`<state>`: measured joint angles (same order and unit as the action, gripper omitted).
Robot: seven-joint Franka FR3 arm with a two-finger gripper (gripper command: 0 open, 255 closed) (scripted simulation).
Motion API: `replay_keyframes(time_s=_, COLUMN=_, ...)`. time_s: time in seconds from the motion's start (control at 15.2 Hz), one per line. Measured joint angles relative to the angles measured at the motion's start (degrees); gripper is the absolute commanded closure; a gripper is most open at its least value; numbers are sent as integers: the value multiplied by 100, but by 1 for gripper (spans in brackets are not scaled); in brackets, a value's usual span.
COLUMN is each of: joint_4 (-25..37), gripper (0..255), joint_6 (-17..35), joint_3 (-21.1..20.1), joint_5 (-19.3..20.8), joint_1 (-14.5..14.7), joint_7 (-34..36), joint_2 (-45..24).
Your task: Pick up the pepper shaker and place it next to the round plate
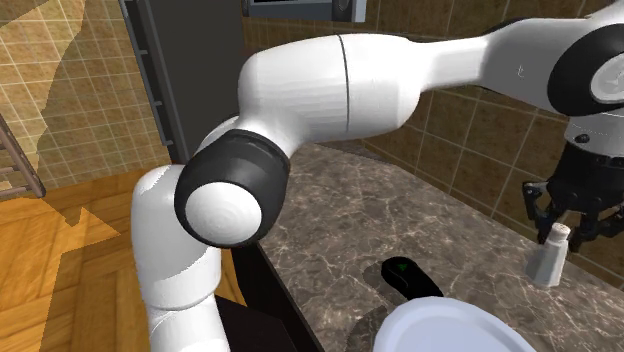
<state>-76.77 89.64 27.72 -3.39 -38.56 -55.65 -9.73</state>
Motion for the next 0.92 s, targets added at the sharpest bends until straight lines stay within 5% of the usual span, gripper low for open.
replay_keyframes(time_s=0.53, joint_4=1545, gripper=255, joint_6=-463, joint_3=291, joint_5=-743, joint_1=-1115, joint_7=-1106, joint_2=-1225)
replay_keyframes(time_s=0.92, joint_4=869, gripper=255, joint_6=56, joint_3=303, joint_5=-663, joint_1=-1012, joint_7=-1157, joint_2=-1066)
